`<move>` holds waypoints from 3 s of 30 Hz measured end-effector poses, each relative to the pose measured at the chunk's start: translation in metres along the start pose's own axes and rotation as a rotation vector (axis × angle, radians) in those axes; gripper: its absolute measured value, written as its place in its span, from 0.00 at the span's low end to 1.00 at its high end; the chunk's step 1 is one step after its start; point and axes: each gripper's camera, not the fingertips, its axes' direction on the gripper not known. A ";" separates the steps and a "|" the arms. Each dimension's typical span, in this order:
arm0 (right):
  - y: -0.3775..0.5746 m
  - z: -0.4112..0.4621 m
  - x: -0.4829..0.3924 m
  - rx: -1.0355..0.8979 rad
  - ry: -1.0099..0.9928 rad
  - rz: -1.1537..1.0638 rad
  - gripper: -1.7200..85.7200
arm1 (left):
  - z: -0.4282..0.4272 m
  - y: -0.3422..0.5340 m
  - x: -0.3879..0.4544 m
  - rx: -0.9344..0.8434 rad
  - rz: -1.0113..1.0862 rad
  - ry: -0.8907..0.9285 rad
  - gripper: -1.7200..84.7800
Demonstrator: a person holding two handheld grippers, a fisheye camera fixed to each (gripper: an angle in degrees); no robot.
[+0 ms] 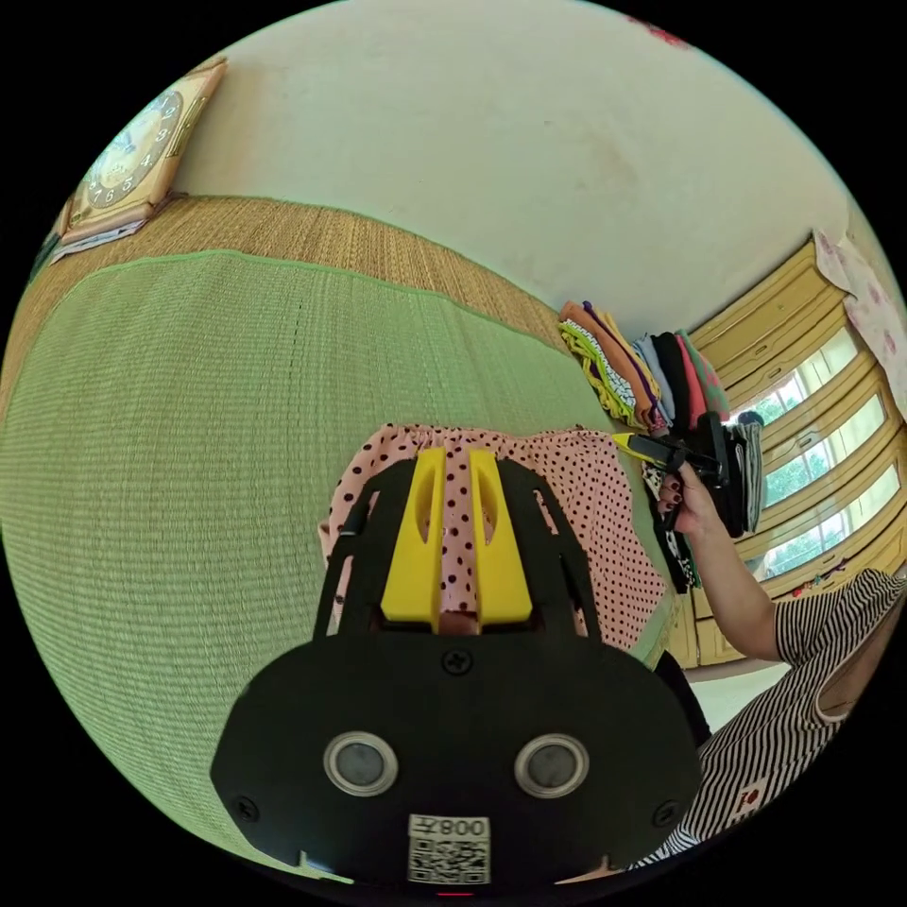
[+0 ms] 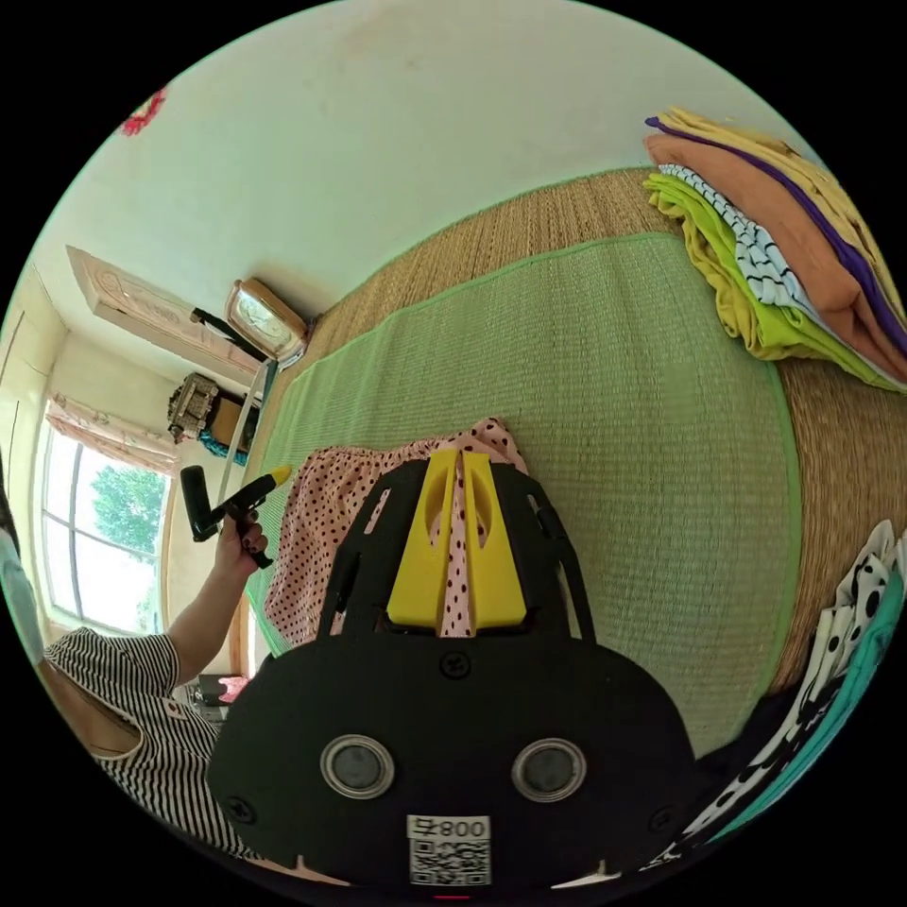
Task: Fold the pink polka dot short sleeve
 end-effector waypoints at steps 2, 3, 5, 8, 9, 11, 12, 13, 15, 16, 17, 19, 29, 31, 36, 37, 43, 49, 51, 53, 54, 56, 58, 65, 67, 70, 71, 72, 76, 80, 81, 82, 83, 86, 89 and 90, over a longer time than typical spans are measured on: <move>0.009 -0.007 -0.009 0.027 0.018 -0.036 0.02 | 0.000 0.018 0.001 -0.024 0.022 -0.020 0.06; 0.013 -0.007 -0.016 0.021 0.048 -0.063 0.02 | 0.003 0.021 0.001 -0.041 0.031 -0.040 0.05; 0.018 -0.001 -0.022 -0.006 0.095 -0.077 0.02 | 0.021 0.031 -0.005 -0.122 0.028 -0.124 0.05; 0.023 0.017 -0.036 -0.078 0.117 -0.150 0.02 | 0.038 0.038 -0.018 -0.169 -0.010 -0.145 0.04; 0.023 0.029 -0.038 -0.125 0.174 -0.174 0.02 | 0.040 0.040 -0.020 -0.168 -0.017 -0.139 0.03; 0.023 0.051 -0.033 -0.206 0.313 -0.171 0.02 | 0.039 0.047 -0.022 -0.133 -0.036 -0.124 0.03; 0.023 0.058 -0.030 -0.240 0.327 -0.179 0.02 | 0.037 0.050 -0.021 -0.125 -0.038 -0.122 0.03; 0.024 0.056 -0.031 -0.229 0.323 -0.186 0.02 | 0.033 0.056 -0.017 -0.105 -0.036 -0.106 0.03; 0.028 0.039 -0.037 -0.176 0.316 -0.209 0.02 | 0.023 0.071 -0.009 -0.073 -0.025 -0.069 0.03; 0.030 0.033 -0.040 -0.160 0.311 -0.218 0.02 | 0.015 0.084 -0.004 -0.055 -0.028 -0.042 0.03; 0.037 0.020 -0.046 -0.135 0.300 -0.244 0.02 | 0.009 0.100 0.002 -0.047 -0.019 -0.017 0.03; 0.053 0.004 -0.055 -0.124 0.273 -0.278 0.02 | 0.002 0.129 0.009 -0.062 -0.039 -0.028 0.03; 0.163 0.014 -0.019 -0.360 0.189 -0.169 0.02 | 0.028 0.239 -0.018 -0.166 -0.268 -0.053 0.02; 0.162 -0.011 -0.016 -0.272 0.111 -0.138 0.02 | 0.021 0.245 -0.010 -0.125 -0.269 -0.057 0.03; 0.178 -0.074 0.015 -0.127 0.096 -0.017 0.03 | 0.012 0.268 0.021 -0.071 -0.189 -0.037 0.04; 0.182 -0.078 0.021 -0.119 0.096 0.004 0.03 | 0.015 0.276 0.031 -0.075 -0.166 -0.022 0.04; 0.226 -0.099 0.081 -0.073 0.001 0.172 0.08 | 0.063 0.322 0.090 -0.192 -0.033 0.052 0.07; 0.232 -0.100 0.126 -0.033 -0.142 0.248 0.11 | 0.134 0.345 0.168 -0.327 0.175 0.099 0.09; 0.232 -0.097 0.137 -0.050 -0.169 0.251 0.11 | 0.157 0.348 0.192 -0.359 0.242 0.111 0.10; 0.232 -0.094 0.146 -0.062 -0.188 0.257 0.09 | 0.188 0.349 0.224 -0.396 0.333 0.122 0.10; 0.231 -0.092 0.151 -0.077 -0.198 0.261 0.07 | 0.196 0.349 0.231 -0.405 0.355 0.124 0.11; 0.230 -0.092 0.158 -0.077 -0.206 0.255 0.05 | 0.226 0.349 0.261 -0.430 0.436 0.115 0.11; 0.229 -0.094 0.162 -0.073 -0.227 0.242 0.04 | 0.249 0.348 0.281 -0.452 0.484 0.109 0.12; 0.219 -0.116 0.151 -0.033 -0.333 0.138 0.03 | 0.324 0.356 0.352 -0.472 0.719 -0.113 0.12; 0.215 -0.119 0.146 -0.031 -0.339 0.110 0.03 | 0.339 0.360 0.361 -0.478 0.747 -0.205 0.07; 0.209 -0.128 0.146 -0.027 -0.305 0.084 0.04 | 0.337 0.359 0.355 -0.417 0.682 -0.237 0.05; 0.208 -0.134 0.151 0.003 -0.290 0.085 0.05 | 0.331 0.356 0.346 -0.396 0.617 -0.193 0.05; 0.207 -0.139 0.160 0.031 -0.276 0.101 0.05 | 0.327 0.355 0.340 -0.387 0.582 -0.166 0.04; 0.192 -0.137 0.195 0.056 -0.309 0.195 0.09 | 0.307 0.354 0.307 -0.329 0.401 -0.048 0.04; 0.160 -0.118 0.218 0.052 -0.385 0.255 0.11 | 0.298 0.361 0.302 -0.306 0.378 -0.026 0.04; 0.149 -0.112 0.220 0.043 -0.391 0.264 0.12 | 0.297 0.362 0.301 -0.306 0.374 -0.022 0.04; 0.144 -0.108 0.221 0.041 -0.395 0.269 0.12 | 0.296 0.363 0.299 -0.305 0.367 -0.015 0.04; 0.134 -0.102 0.224 0.038 -0.410 0.284 0.12 | 0.296 0.364 0.298 -0.307 0.364 -0.006 0.04; 0.107 -0.084 0.228 0.012 -0.425 0.308 0.13 | 0.295 0.367 0.294 -0.318 0.360 0.015 0.04; 0.083 -0.069 0.230 -0.014 -0.419 0.327 0.13 | 0.292 0.368 0.291 -0.325 0.360 0.039 0.04; 0.074 -0.063 0.230 -0.025 -0.403 0.331 0.13 | 0.291 0.368 0.290 -0.326 0.360 0.045 0.04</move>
